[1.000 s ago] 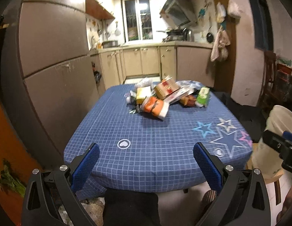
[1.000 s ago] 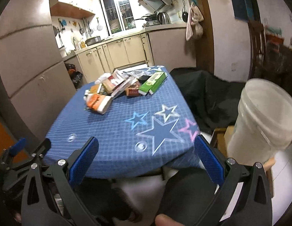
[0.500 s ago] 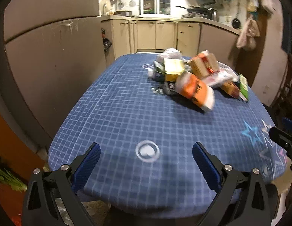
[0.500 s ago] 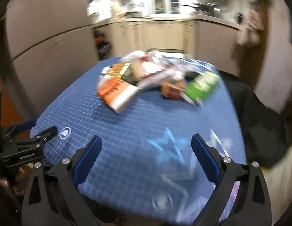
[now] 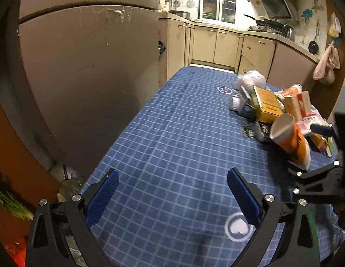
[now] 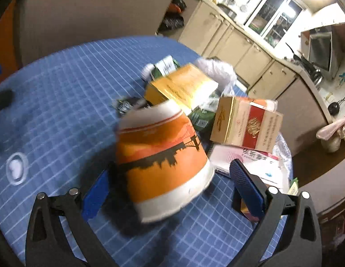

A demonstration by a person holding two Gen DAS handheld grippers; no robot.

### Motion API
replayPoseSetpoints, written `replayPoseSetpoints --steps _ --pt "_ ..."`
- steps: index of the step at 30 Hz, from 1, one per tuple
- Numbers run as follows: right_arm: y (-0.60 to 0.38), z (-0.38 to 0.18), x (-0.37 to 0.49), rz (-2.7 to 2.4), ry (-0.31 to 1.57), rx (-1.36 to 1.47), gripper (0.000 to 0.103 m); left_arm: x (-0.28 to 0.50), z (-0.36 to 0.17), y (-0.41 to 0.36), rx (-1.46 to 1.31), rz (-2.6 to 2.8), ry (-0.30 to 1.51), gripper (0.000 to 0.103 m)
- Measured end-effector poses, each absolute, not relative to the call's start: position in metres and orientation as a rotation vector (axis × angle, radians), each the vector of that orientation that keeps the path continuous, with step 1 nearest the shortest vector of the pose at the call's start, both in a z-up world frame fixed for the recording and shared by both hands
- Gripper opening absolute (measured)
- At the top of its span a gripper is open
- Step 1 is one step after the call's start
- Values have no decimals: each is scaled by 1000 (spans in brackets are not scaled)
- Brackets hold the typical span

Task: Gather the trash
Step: 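Grasp the orange-white paper cup with the right tool while the left tool grasps the black snack bag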

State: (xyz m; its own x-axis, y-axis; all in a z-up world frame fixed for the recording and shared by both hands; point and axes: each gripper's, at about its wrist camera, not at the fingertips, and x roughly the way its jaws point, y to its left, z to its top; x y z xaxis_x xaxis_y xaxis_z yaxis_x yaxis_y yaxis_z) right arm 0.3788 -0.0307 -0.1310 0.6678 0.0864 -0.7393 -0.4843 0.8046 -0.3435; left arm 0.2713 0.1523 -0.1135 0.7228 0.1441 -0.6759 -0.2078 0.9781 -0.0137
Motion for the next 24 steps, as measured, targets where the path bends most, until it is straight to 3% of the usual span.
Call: replayPoseSetpoints --steps 1,2,5,6,7,17,24 --pt "-35 -131 381 376 779 -501 71 273 -114 154 -95 194 738 98" --pt "-42 -129 379 373 765 -454 70 275 -113 154 -97 190 737 98" --pt "-63 -116 359 370 726 -380 44 279 -110 150 -86 155 730 98" --pt "-71 -113 351 363 735 -342 23 281 -108 148 -79 143 725 98" --pt "-85 -108 340 370 748 -279 18 284 -105 143 -68 127 715 98" --pt "-177 -102 245 273 767 81 17 311 -99 86 -14 -36 700 98" --pt "-183 -106 220 291 771 123 18 358 -125 51 -20 -133 794 98"
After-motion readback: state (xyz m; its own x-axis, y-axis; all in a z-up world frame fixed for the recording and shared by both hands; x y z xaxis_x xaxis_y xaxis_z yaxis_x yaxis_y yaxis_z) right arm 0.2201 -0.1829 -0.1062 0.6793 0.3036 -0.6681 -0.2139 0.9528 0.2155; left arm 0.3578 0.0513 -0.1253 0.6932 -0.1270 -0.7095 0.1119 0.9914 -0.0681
